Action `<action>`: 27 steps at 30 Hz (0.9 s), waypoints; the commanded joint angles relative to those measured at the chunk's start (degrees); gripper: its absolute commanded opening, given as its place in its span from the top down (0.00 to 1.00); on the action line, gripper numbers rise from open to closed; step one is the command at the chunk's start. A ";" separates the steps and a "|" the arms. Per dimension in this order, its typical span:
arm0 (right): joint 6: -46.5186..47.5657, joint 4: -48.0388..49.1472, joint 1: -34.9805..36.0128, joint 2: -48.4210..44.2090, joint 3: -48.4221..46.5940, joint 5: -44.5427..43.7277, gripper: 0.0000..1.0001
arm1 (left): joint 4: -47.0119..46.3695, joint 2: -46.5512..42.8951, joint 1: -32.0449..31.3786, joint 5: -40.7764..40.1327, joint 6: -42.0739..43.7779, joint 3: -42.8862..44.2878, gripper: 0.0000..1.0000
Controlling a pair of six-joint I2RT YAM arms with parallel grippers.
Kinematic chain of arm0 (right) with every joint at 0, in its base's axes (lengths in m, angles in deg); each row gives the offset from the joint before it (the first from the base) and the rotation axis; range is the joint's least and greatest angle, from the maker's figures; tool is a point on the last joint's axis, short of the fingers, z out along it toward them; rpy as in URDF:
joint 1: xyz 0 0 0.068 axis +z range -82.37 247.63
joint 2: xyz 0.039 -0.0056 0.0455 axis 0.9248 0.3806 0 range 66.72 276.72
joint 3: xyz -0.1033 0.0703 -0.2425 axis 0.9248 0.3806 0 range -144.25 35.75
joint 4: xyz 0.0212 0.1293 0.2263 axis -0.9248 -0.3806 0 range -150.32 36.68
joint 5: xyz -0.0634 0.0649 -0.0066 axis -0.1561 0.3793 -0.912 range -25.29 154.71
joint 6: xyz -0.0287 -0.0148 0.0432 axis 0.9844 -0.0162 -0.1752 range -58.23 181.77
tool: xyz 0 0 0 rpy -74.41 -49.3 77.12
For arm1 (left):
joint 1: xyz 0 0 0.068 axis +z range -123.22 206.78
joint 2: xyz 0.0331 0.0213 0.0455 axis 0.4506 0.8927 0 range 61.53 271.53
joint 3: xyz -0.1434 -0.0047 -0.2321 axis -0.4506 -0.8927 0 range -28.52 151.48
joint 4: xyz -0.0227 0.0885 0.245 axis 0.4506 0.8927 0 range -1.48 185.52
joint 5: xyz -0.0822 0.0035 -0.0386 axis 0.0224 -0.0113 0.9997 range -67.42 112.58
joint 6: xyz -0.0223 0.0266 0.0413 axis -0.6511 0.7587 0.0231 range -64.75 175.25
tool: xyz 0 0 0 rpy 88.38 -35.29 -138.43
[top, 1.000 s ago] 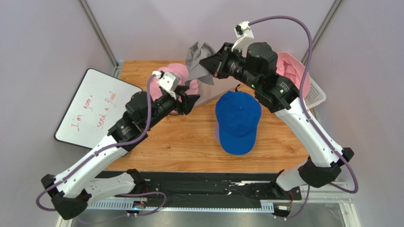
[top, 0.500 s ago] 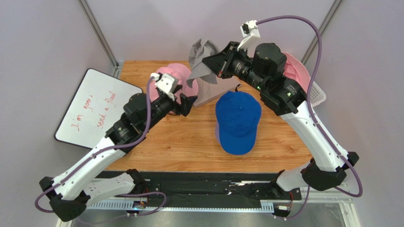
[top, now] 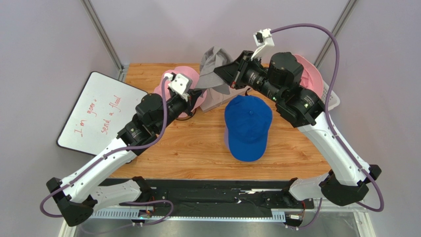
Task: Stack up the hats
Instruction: Stack the hat on the hat.
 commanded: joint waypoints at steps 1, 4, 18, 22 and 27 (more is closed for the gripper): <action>0.56 2.20 0.37 -2.98 2.40 2.09 1.00 | -4.13 -2.88 0.03 -2.67 0.99 4.50 1.00; 2.32 0.63 0.03 -4.12 3.28 0.87 0.94 | 1.83 -2.63 0.21 -9.69 4.06 8.44 1.00; 4.45 2.36 -10.61 -10.99 11.18 11.48 0.08 | 19.44 -5.69 3.81 3.27 15.22 19.36 1.00; 1.19 14.31 -10.61 -11.25 18.21 24.04 0.15 | 18.55 -9.04 3.90 8.56 16.20 14.97 1.00; 1.01 17.93 -10.44 -11.51 23.14 26.26 0.19 | 19.17 -11.06 3.90 10.24 16.99 12.33 1.00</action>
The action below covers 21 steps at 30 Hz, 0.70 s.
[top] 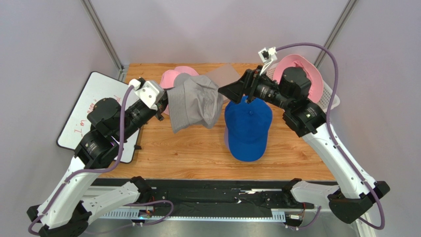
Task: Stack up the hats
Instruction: Stack the hat on the hat.
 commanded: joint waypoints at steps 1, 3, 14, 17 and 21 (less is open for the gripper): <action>-1.11 7.81 0.12 -0.82 4.15 6.43 0.20 | -0.70 -1.88 0.23 4.21 2.30 -2.75 1.00; -1.38 9.57 0.03 -1.09 6.09 7.49 0.22 | -0.87 -2.50 0.23 3.94 1.95 -3.64 1.00; -2.96 18.89 0.30 -3.02 17.96 13.29 0.25 | -2.72 -7.51 0.31 2.80 2.21 -9.35 1.00; -3.14 18.98 1.35 -2.85 18.57 13.56 0.26 | -3.51 -8.74 0.40 2.71 2.21 -11.02 1.00; -4.18 19.41 2.23 -1.71 20.59 12.77 0.28 | -4.22 -9.88 0.84 2.62 2.30 -12.08 1.00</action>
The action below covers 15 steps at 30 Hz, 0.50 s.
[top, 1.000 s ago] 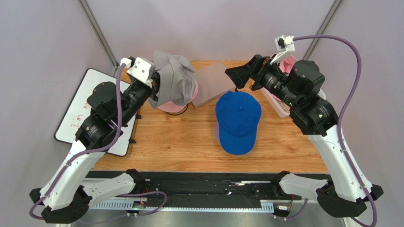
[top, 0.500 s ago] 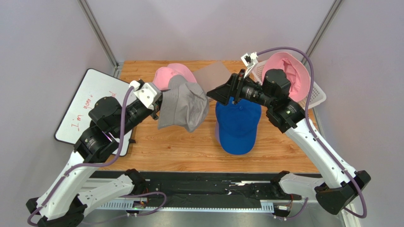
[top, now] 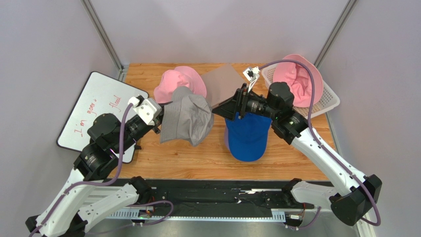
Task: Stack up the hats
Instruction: Stack the hat on the hat.
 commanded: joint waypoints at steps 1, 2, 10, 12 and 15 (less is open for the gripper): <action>-1.74 6.21 1.07 -0.44 1.93 0.75 0.28 | -3.84 -0.77 0.60 0.13 1.21 -0.41 1.00; -2.18 6.75 1.25 -0.09 2.20 0.92 0.28 | -3.93 -0.86 0.69 0.13 1.30 -0.50 1.00; -3.42 8.86 3.62 2.90 2.02 1.36 0.31 | -4.46 -1.56 1.30 0.13 1.12 -1.11 1.00; -3.33 8.86 3.97 3.61 1.67 1.27 0.35 | -4.63 -1.82 1.39 0.04 1.21 -1.29 1.00; -3.24 8.69 4.32 4.13 1.67 1.01 0.42 | -4.81 -2.00 1.48 -0.04 1.21 -1.55 1.00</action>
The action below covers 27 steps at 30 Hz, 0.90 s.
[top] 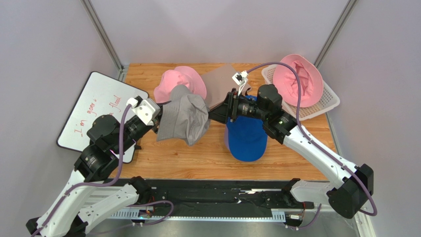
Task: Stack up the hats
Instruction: Stack the hat on the hat.
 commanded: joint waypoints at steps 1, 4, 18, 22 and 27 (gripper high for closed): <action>-0.22 3.05 0.59 0.44 -0.63 0.24 0.45 | -3.56 -1.04 0.39 -0.02 1.14 -0.15 1.00; 0.13 2.52 0.59 0.53 -0.80 -0.37 0.64 | -4.09 -1.39 0.56 0.59 1.06 -0.42 1.00; 7.95 -8.91 0.59 -3.51 -5.45 -14.16 1.00 | -9.79 -0.60 2.50 -4.60 -3.60 -3.05 1.00; 11.63 -13.91 0.59 -2.64 -12.30 -18.73 1.00 | -16.55 2.20 2.58 -4.76 -3.87 -3.58 1.00; 13.75 -15.85 0.59 2.54 -19.34 -20.32 1.00 | -24.56 6.95 3.11 -9.33 0.17 -7.36 1.00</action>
